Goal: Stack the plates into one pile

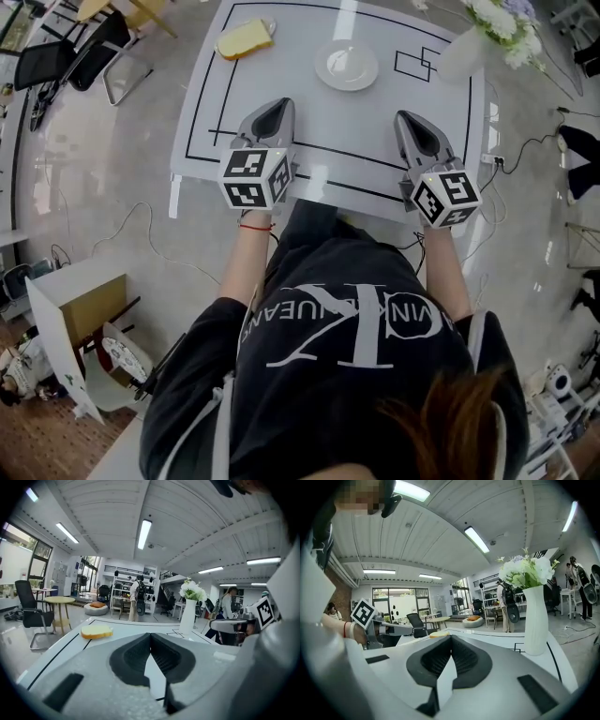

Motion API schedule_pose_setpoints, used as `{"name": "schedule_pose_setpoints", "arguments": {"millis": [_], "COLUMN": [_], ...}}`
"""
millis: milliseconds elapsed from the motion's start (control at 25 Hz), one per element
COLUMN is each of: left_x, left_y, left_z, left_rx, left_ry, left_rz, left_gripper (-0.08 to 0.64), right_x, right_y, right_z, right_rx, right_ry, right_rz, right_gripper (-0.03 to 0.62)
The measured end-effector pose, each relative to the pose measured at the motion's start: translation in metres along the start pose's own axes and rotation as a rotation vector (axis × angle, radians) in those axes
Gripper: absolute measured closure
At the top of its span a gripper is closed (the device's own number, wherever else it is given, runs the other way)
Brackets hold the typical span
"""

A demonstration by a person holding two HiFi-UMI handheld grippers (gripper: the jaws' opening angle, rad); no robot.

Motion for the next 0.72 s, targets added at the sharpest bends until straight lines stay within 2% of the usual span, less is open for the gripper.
{"name": "schedule_pose_setpoints", "arguments": {"millis": [320, 720], "left_x": [0.013, 0.029], "left_y": [-0.018, -0.031], "left_z": [0.0, -0.003], "left_rx": [0.022, 0.047], "left_ry": [0.005, 0.049], "left_rz": [-0.068, -0.15], "left_gripper": [0.549, 0.549], "right_x": [0.014, 0.029], "right_y": [-0.013, -0.024], "right_z": [0.003, 0.002], "right_rx": [0.001, -0.002], "right_ry": [-0.033, -0.085], "right_rz": [-0.06, -0.105], "right_gripper": [0.591, 0.591]}}
Point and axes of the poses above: the fingertips, and each gripper's own axes: y forward along the fingers, z to its left, x out of its top, the point moved 10 cm from there along -y, backward along the fingers, and after that the axes turned 2 degrees about x, right-handed, at the moved point
